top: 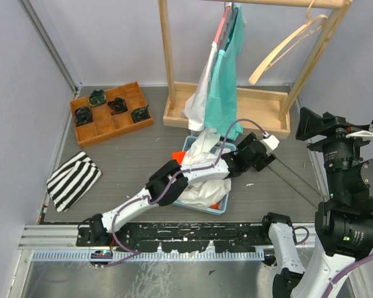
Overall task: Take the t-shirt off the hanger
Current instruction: Pick up the hanger at the center of the board.
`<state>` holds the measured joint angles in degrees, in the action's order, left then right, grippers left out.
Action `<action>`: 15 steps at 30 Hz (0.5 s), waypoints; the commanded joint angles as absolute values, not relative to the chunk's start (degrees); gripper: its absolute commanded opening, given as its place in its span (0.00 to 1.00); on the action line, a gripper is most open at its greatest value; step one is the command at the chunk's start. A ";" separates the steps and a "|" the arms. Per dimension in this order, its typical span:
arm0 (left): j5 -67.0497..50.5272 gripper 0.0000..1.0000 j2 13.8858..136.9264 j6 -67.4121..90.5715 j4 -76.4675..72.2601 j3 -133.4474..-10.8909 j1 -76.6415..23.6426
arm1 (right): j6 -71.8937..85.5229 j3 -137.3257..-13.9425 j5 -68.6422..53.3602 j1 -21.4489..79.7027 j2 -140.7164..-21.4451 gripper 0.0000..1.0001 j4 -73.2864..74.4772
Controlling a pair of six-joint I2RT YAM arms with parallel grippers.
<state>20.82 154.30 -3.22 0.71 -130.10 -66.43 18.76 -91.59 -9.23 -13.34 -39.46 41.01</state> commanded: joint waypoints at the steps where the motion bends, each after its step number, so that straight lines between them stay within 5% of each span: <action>1: 24.07 0.98 151.43 -2.46 6.06 -125.99 -65.24 | 18.34 -91.54 -9.18 -13.12 -39.29 0.68 38.65; 15: 22.45 0.98 142.65 -1.04 2.04 -119.24 -65.33 | 18.62 -91.04 -9.99 -13.04 -39.37 0.67 38.67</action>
